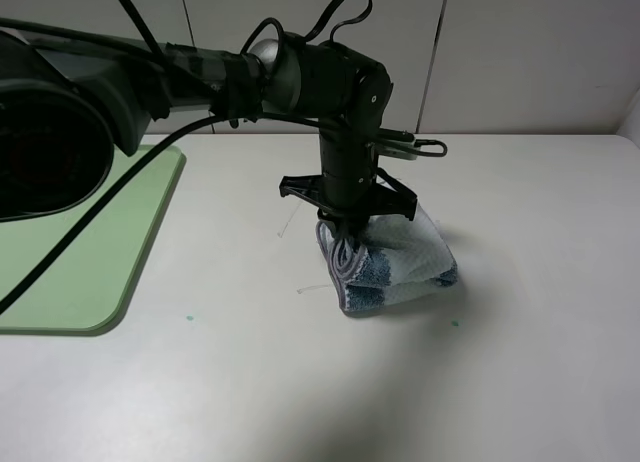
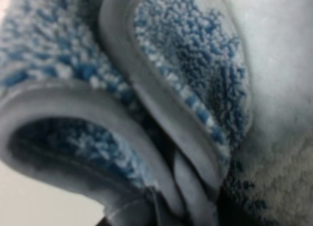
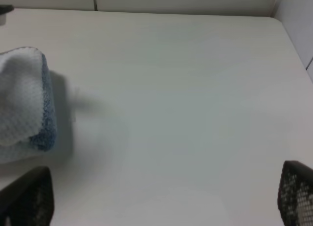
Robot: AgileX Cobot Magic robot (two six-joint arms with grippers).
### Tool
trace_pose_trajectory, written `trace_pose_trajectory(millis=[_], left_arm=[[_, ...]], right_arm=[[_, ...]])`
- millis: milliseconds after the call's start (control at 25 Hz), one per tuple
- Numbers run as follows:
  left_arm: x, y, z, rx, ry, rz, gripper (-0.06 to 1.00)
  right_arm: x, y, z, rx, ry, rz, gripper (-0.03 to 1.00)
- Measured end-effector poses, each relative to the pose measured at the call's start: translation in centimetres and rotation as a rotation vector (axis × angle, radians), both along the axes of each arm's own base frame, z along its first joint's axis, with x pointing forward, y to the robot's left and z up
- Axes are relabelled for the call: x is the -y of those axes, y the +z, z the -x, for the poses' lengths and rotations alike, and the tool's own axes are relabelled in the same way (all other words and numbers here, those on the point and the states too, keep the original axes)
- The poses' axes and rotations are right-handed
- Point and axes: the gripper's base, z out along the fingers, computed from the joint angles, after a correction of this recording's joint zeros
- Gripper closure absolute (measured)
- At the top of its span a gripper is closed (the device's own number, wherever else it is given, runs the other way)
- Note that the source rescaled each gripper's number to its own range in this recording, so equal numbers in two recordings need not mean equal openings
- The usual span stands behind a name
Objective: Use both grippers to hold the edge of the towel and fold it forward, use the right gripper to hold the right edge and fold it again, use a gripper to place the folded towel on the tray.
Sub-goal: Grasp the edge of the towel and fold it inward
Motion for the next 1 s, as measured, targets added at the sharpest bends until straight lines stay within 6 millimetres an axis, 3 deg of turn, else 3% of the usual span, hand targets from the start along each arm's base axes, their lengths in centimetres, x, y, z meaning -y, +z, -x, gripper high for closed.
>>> trace_pose_trajectory(millis=[80, 160, 320, 400, 560, 1000], left_arm=[[0.02, 0.0, 0.02, -0.003, 0.049, 0.009, 0.8], [0.08, -0.01, 0.08, -0.012, 0.086, 0.02, 0.66], [0.06, -0.02, 0.14, -0.019, 0.111, 0.022, 0.17], [0.04, -0.02, 0.18, -0.023, 0.117, 0.02, 0.03], [0.23, -0.04, 0.45, -0.056, 0.161, 0.044, -0.04], [0.91, 0.15, 0.81, -0.031, 0.306, 0.088, -0.05]], right_arm=[[0.0, 0.0, 0.0, 0.0, 0.0, 0.0, -0.03], [0.0, 0.0, 0.0, 0.0, 0.0, 0.0, -0.03], [0.0, 0.0, 0.0, 0.0, 0.0, 0.0, -0.03], [0.0, 0.0, 0.0, 0.0, 0.0, 0.0, -0.03], [0.0, 0.0, 0.0, 0.0, 0.0, 0.0, -0.03], [0.0, 0.0, 0.0, 0.0, 0.0, 0.0, -0.03]])
